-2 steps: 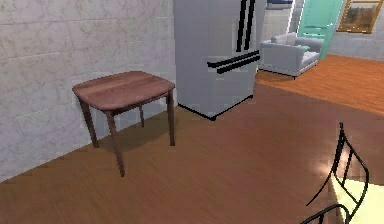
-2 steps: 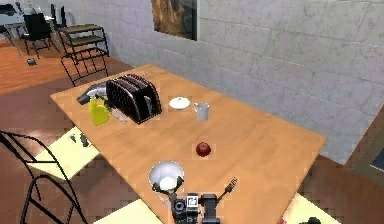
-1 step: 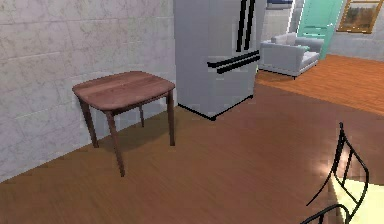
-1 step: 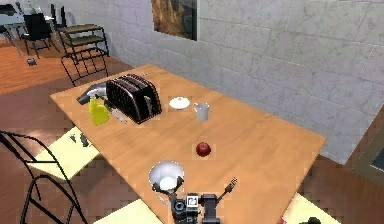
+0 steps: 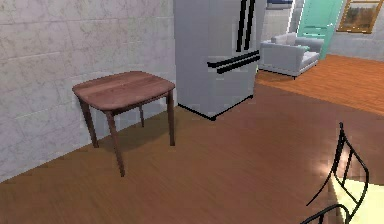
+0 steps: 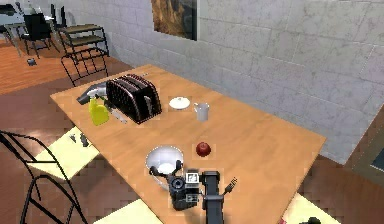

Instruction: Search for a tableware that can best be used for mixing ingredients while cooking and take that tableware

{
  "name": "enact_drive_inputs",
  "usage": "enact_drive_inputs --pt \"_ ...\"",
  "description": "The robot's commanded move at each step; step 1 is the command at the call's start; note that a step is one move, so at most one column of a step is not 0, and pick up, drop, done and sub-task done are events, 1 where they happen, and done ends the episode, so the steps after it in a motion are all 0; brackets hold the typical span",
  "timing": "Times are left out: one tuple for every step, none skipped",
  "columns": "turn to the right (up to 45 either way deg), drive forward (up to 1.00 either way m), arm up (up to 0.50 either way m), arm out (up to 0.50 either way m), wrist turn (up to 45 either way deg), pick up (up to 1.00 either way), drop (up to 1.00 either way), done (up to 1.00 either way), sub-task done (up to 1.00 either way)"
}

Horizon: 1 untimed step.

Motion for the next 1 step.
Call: enact_drive_inputs --pt "0.0 0.0 0.0 0.0 0.0 0.0 0.0 1.0 0.0"
